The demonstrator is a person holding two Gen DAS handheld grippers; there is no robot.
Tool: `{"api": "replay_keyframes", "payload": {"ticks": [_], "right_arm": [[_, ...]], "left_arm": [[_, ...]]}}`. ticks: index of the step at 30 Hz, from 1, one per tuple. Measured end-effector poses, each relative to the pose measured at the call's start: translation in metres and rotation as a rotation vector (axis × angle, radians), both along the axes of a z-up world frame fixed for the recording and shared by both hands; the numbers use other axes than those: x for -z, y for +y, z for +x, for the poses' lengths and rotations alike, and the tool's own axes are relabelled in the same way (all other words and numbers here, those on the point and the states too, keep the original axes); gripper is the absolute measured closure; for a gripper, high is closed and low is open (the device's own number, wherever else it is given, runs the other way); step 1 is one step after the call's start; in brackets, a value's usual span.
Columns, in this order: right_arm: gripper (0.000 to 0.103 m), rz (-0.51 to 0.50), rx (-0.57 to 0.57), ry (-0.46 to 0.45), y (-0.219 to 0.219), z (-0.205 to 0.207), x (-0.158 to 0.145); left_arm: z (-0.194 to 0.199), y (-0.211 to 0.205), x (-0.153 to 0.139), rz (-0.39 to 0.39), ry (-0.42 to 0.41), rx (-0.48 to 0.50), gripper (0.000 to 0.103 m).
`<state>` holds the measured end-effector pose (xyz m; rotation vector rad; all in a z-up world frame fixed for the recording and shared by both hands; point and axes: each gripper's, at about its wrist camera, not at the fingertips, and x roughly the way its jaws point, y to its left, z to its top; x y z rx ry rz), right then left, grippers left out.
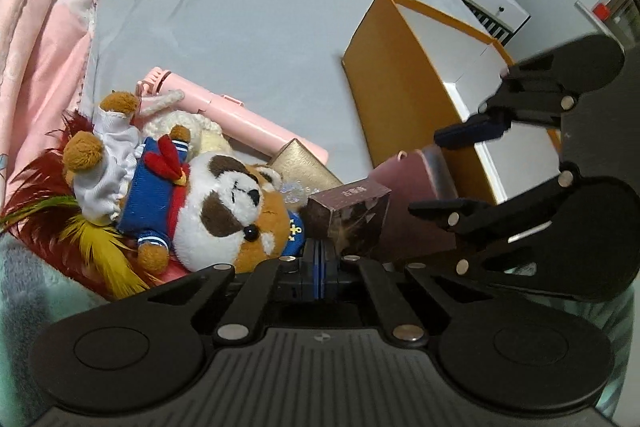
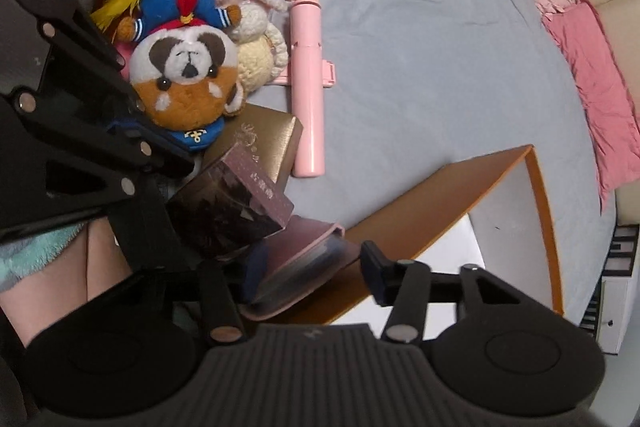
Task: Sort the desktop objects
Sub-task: 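Grasp the pink pouch with the right gripper while the left gripper holds the purple box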
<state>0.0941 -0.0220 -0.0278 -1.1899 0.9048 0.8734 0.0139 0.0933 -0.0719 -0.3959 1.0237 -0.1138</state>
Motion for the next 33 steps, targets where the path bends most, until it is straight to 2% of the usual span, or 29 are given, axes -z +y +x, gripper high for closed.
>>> {"api": "replay_keyframes", "payload": {"ticks": [7,10,14,21,25,28,30,32,33], "right_arm": [[0.062,0.165,0.141,0.15,-0.017,-0.002,-0.023],[0.069,0.224,0.198,0.151,-0.026,-0.01,-0.026],[0.074,0.335,0.312,0.161,-0.042,-0.017,-0.024],[0.077,0.509,0.468,0.241,-0.064,-0.023,-0.02],[0.077,0.544,0.49,0.197,-0.072,-0.033,-0.019],[0.069,0.556,0.499,0.141,-0.079,-0.042,-0.018],[0.066,0.57,0.509,0.136,-0.081,-0.047,-0.013],[0.065,0.578,0.53,0.126,-0.083,-0.051,-0.007],[0.065,0.581,0.539,0.118,-0.084,-0.054,-0.004]], "left_arm": [[-0.006,0.003,-0.006,-0.028,-0.017,-0.009,0.103],[-0.01,0.004,-0.009,-0.033,-0.027,-0.007,0.103],[-0.016,0.01,-0.012,-0.089,-0.052,-0.018,0.103],[-0.009,0.006,-0.016,-0.133,-0.053,-0.01,0.103],[-0.007,-0.001,-0.014,-0.101,-0.035,0.007,0.103],[-0.009,-0.001,-0.013,-0.077,-0.026,0.003,0.103],[-0.01,0.0,-0.013,-0.062,-0.021,0.006,0.102],[-0.012,-0.001,-0.014,-0.036,-0.024,0.023,0.099],[-0.014,-0.003,-0.017,-0.013,-0.029,0.035,0.095]]}}
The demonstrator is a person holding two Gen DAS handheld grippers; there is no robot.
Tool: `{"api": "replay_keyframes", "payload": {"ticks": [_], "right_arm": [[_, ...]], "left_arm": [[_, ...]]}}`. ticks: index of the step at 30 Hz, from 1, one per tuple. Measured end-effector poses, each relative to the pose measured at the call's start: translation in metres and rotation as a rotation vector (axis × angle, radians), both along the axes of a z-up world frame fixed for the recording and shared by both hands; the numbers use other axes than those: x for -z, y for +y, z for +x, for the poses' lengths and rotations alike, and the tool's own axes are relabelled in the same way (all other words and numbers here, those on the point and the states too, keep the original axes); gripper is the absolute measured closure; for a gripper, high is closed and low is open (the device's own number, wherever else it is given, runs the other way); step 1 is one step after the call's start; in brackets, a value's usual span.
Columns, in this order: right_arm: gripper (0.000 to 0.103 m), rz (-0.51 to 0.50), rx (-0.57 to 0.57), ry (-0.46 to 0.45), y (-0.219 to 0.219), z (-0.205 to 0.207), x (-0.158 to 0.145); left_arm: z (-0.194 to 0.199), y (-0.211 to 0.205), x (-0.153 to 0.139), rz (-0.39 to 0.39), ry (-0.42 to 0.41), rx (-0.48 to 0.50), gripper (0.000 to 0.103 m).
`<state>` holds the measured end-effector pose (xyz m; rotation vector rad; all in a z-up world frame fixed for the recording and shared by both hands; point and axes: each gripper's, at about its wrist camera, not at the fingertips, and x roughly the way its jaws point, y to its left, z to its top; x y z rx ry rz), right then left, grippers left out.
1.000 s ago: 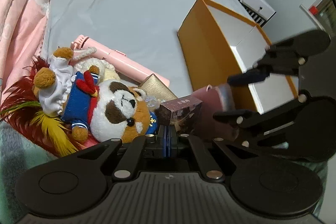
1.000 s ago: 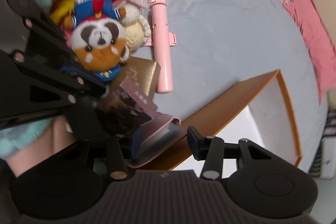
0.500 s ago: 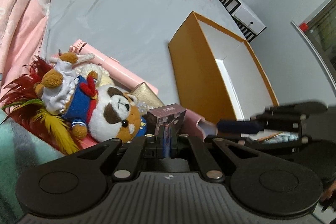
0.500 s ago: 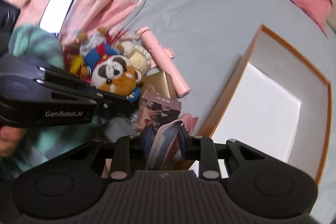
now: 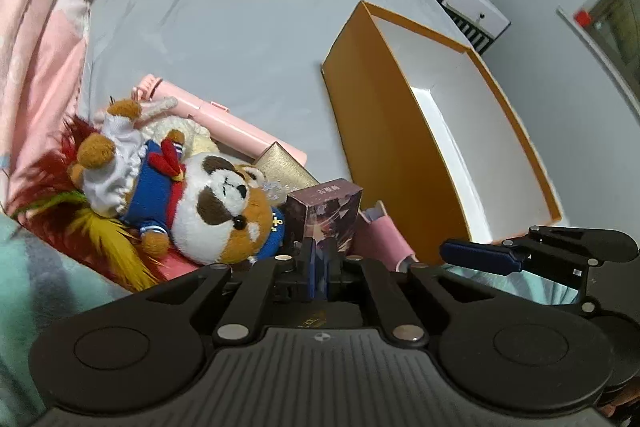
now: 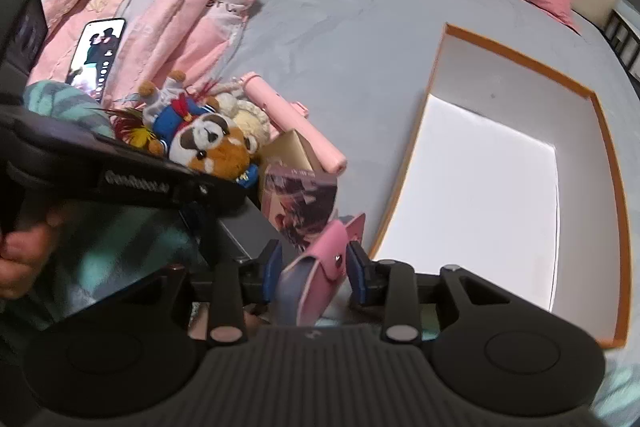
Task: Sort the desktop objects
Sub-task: 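Grasp the pink pouch with the right gripper while the left gripper holds the purple box, then lift the purple box with the left gripper while the right gripper lifts the pink pouch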
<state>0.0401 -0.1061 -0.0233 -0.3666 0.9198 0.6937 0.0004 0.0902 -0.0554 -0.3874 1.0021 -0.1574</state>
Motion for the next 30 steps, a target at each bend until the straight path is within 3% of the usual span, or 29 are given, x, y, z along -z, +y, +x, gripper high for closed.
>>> {"api": "replay_keyframes", "payload": {"ticks": [1,3,6,11,12,16,21,22,26,30], "right_arm": [[0.065,-0.002,0.012,-0.005,-0.001,-0.003,0.003],[0.065,0.007,0.023,-0.011,-0.004,-0.009,0.006],[0.053,-0.006,0.01,-0.025,-0.006,-0.019,0.012],[0.051,0.017,0.003,0.024,-0.011,-0.027,0.02],[0.051,0.008,0.001,0.021,-0.01,-0.028,0.023],[0.052,-0.009,-0.002,0.022,-0.003,-0.027,0.034],[0.066,-0.011,0.018,0.005,-0.002,-0.026,0.038],[0.077,-0.005,0.028,0.005,-0.003,-0.025,0.038],[0.082,0.003,0.036,0.021,-0.005,-0.022,0.025],[0.084,0.034,0.054,0.05,-0.007,-0.012,0.001]], "left_arm": [[-0.002,-0.003,-0.003,0.036,-0.011,0.019,0.085],[-0.005,-0.009,-0.008,0.117,-0.022,0.059,0.076],[-0.009,-0.015,-0.009,0.194,-0.018,0.122,0.076],[-0.011,-0.022,-0.006,0.282,-0.002,0.242,0.062],[-0.009,-0.024,-0.005,0.303,0.003,0.25,0.055],[0.0,-0.033,0.0,0.318,0.018,0.287,0.054],[0.009,-0.033,-0.012,0.274,-0.028,0.306,0.054],[0.012,-0.032,-0.014,0.274,-0.03,0.305,0.054],[0.03,-0.037,-0.017,0.33,-0.031,0.355,0.054],[0.049,-0.04,-0.011,0.329,0.007,0.434,0.053]]}}
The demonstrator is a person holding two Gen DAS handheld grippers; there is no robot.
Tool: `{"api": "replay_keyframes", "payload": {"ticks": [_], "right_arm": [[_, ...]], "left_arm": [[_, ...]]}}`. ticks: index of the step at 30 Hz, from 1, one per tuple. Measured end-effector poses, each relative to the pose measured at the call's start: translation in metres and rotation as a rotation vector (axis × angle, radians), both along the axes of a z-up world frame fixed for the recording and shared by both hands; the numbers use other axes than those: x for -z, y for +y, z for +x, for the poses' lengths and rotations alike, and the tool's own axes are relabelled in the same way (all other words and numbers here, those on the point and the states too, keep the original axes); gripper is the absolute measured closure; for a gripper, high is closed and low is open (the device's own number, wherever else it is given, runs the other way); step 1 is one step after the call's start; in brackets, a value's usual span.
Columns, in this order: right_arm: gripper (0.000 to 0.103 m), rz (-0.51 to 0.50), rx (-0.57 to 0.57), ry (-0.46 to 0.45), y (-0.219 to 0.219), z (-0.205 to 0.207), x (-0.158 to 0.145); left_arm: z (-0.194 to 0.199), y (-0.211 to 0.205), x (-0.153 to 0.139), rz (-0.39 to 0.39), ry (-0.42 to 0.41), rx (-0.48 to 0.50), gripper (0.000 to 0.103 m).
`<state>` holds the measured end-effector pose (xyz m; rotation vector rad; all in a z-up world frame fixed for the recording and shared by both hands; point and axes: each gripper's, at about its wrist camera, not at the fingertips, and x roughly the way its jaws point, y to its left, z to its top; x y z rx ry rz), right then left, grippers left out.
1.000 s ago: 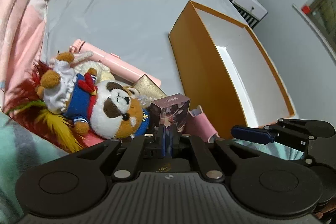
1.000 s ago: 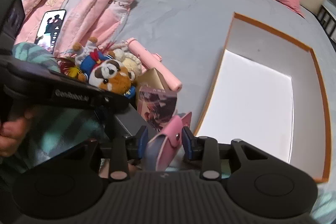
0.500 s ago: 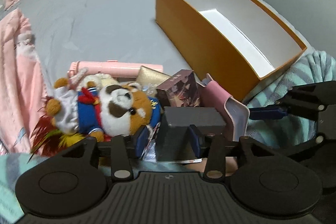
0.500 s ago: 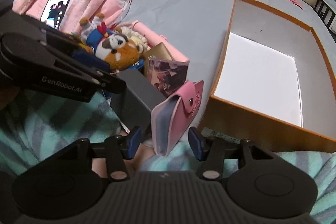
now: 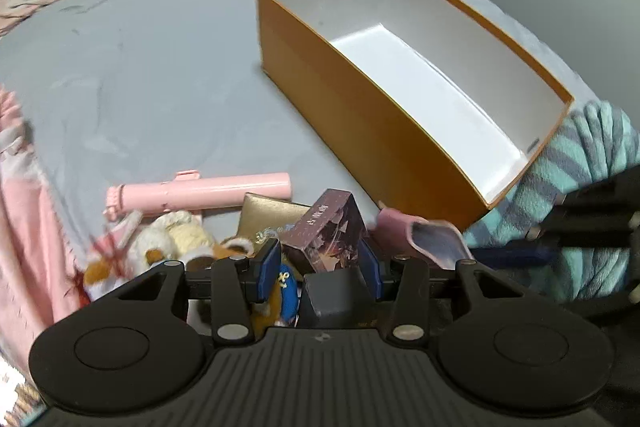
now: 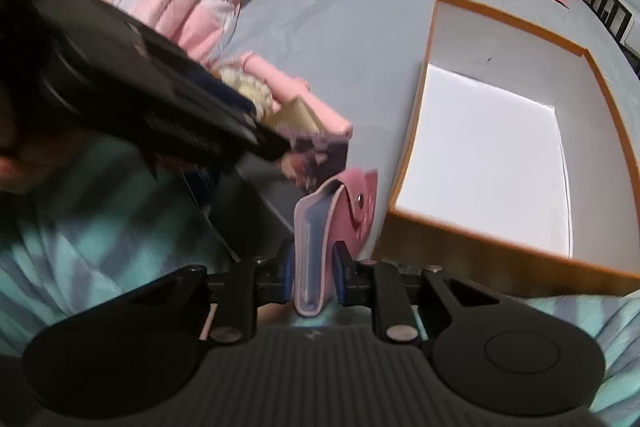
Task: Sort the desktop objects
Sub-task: 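Lift the purple box with the left gripper while the right gripper lifts the pink pouch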
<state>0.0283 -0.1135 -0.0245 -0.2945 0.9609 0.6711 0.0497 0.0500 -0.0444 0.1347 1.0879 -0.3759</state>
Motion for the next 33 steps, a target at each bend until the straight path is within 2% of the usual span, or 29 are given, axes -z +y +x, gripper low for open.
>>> {"api": "replay_keyframes", "payload": {"ticks": [3,6,10,14,20,23,29,33], "right_arm": [[0.085,0.01,0.035,0.02,0.001,0.015,-0.007],[0.085,-0.014,0.062,0.04,0.005,0.024,0.0],[0.085,-0.008,0.063,0.055,0.006,0.027,0.005],[0.084,0.0,0.05,0.073,0.003,0.03,0.006],[0.082,-0.021,0.036,0.068,0.006,0.028,0.006],[0.083,-0.077,0.026,0.031,0.007,0.025,0.007],[0.082,-0.073,0.027,0.019,0.003,0.019,0.008],[0.083,-0.067,0.029,0.006,0.003,0.014,0.008]], "left_arm": [[0.012,-0.003,0.009,0.001,0.049,0.04,0.053],[0.026,-0.005,0.021,0.039,0.08,0.071,0.054],[0.037,-0.007,0.034,0.029,0.146,0.126,0.054],[0.04,-0.012,0.036,0.025,0.148,0.172,0.054],[0.029,-0.016,0.03,0.042,0.139,0.189,0.064],[0.019,-0.022,0.02,0.023,0.144,0.224,0.073],[0.011,-0.042,0.023,0.072,0.158,0.227,0.074],[0.012,-0.045,0.031,0.08,0.16,0.169,0.075]]}}
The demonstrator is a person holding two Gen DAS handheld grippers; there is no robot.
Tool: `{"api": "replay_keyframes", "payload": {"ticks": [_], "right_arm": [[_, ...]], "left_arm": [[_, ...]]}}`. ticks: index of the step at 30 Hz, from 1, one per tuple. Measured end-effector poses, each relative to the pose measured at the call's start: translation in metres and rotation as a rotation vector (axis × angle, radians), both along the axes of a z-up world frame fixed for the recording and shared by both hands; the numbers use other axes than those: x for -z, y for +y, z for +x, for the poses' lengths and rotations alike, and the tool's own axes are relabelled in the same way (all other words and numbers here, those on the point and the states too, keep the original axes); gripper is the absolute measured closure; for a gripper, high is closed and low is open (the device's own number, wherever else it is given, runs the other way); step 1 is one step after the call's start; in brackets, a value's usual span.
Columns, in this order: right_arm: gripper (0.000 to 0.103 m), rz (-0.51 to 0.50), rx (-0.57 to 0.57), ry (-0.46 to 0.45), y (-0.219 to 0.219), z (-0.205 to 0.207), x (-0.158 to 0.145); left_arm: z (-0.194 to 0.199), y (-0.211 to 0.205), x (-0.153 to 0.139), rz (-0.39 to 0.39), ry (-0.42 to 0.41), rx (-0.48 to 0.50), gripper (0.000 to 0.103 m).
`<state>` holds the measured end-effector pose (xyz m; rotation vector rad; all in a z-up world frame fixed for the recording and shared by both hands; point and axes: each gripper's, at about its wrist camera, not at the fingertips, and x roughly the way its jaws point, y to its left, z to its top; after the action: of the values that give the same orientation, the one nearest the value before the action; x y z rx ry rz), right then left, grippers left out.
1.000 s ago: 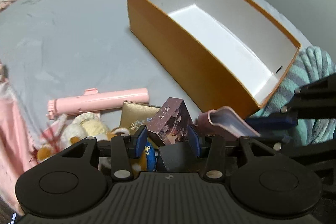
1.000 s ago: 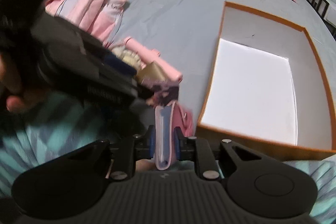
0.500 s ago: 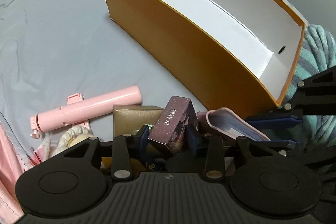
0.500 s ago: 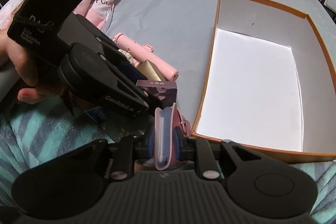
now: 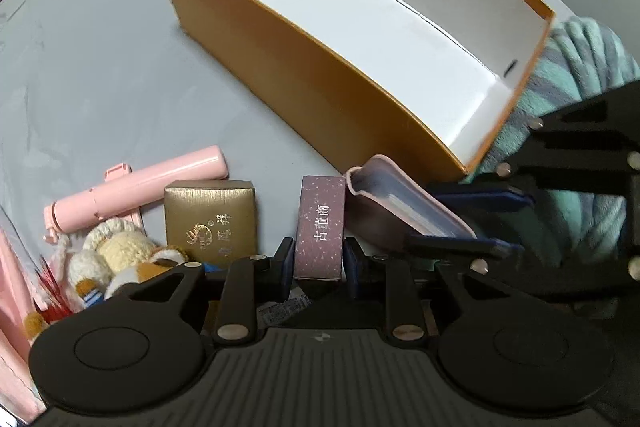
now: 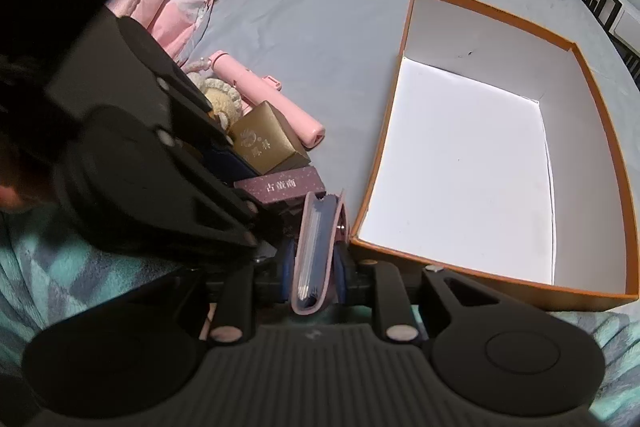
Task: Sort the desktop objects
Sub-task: 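Lift the purple box with the left gripper while the right gripper lifts the pink pouch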
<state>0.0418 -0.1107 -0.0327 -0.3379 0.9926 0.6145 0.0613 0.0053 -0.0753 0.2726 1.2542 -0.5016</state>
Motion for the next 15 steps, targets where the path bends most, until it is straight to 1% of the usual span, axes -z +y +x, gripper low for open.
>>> {"api": "replay_keyframes", "payload": {"ticks": [3,6,10,13,15], "right_arm": [[0.085,0.016,0.005,0.001,-0.005,0.001,-0.001],[0.085,0.027,-0.011,-0.014,-0.01,-0.004,-0.007],[0.086,0.058,-0.023,-0.031,-0.016,-0.008,-0.02],[0.086,0.109,-0.027,-0.045,-0.023,-0.011,-0.037],[0.086,0.157,-0.025,-0.044,-0.031,-0.011,-0.05]], "left_arm": [[-0.009,0.001,-0.006,-0.004,-0.021,-0.029,0.077],[-0.025,0.006,-0.021,0.001,-0.075,-0.075,0.078],[-0.035,0.02,-0.043,-0.051,-0.115,-0.181,0.078],[-0.045,0.028,-0.063,-0.079,-0.167,-0.248,0.078],[-0.042,0.029,-0.075,-0.113,-0.186,-0.282,0.077]]}}
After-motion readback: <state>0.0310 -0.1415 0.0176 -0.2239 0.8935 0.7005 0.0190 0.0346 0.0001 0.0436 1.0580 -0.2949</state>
